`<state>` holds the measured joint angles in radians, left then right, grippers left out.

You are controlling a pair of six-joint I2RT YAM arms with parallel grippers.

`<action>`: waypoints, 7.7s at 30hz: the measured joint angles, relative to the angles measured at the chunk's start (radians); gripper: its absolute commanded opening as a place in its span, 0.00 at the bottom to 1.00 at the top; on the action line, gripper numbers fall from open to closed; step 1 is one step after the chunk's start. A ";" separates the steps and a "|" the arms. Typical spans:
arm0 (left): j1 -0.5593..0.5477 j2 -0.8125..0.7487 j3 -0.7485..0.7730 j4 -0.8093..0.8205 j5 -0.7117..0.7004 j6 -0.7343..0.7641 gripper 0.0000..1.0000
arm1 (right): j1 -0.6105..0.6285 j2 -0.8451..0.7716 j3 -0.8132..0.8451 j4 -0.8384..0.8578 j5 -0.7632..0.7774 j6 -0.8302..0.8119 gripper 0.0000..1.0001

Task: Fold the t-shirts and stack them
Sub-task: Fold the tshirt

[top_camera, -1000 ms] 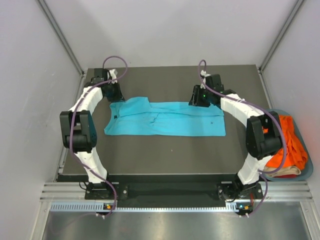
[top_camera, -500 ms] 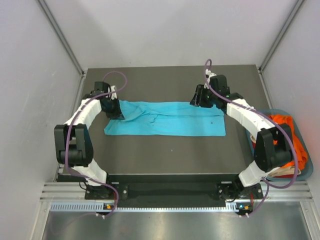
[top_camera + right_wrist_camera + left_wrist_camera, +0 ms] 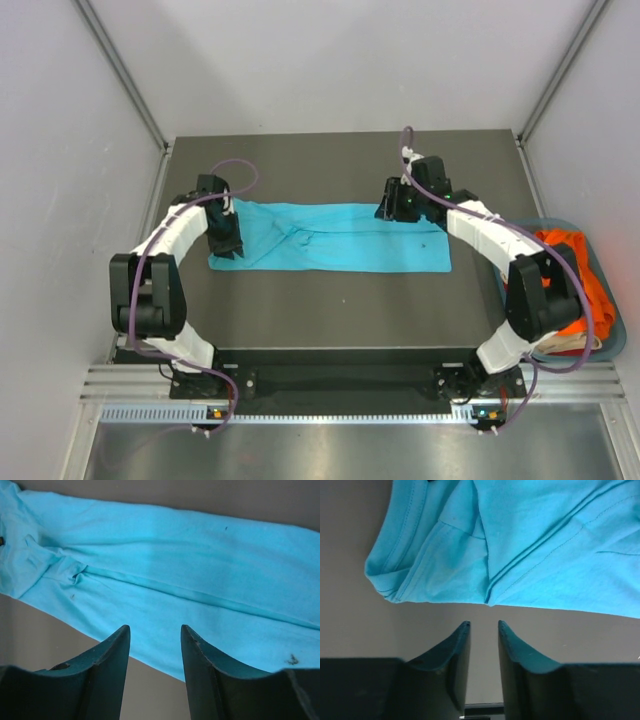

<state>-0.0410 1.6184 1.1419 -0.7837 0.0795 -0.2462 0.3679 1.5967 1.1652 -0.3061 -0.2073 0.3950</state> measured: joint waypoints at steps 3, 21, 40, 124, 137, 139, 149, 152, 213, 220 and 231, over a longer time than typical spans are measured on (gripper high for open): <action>0.002 -0.012 0.001 0.014 0.022 -0.018 0.38 | 0.042 0.036 0.003 0.000 0.008 0.000 0.46; 0.000 0.326 0.284 0.346 0.462 0.024 0.47 | 0.166 0.106 0.087 -0.033 0.059 -0.004 0.46; -0.113 0.394 0.285 0.293 0.541 -0.017 0.33 | 0.166 0.107 0.137 -0.031 0.063 -0.009 0.46; 0.160 -0.174 -0.248 0.404 0.031 -0.359 0.40 | 0.369 0.577 0.269 0.186 -0.045 0.977 0.00; 0.171 0.013 -0.164 0.462 0.125 -0.346 0.41 | 0.344 0.575 0.269 0.207 -0.084 0.857 0.01; 0.172 0.040 -0.142 0.478 0.138 -0.348 0.41 | 0.340 0.569 0.268 0.205 -0.083 0.833 0.01; 0.191 0.259 0.058 0.445 0.031 -0.352 0.40 | 0.325 0.546 0.269 0.169 -0.074 0.737 0.18; 0.198 0.261 0.064 0.430 -0.022 -0.354 0.40 | 0.323 0.546 0.271 0.149 -0.069 0.700 0.24; 0.204 0.520 0.330 0.544 0.349 -0.304 0.00 | -0.459 0.528 0.408 -0.189 -0.120 -0.285 0.42; 0.204 0.533 0.351 0.541 0.345 -0.305 0.00 | -0.469 0.545 0.391 -0.109 -0.219 -0.259 0.32; 0.203 0.533 0.354 0.534 0.336 -0.305 0.00 | -0.494 0.546 0.345 -0.056 -0.299 -0.233 0.00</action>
<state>0.1619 2.1517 1.4963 -0.2493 0.4156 -0.5514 -0.1257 2.1426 1.5101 -0.3626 -0.5060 0.1623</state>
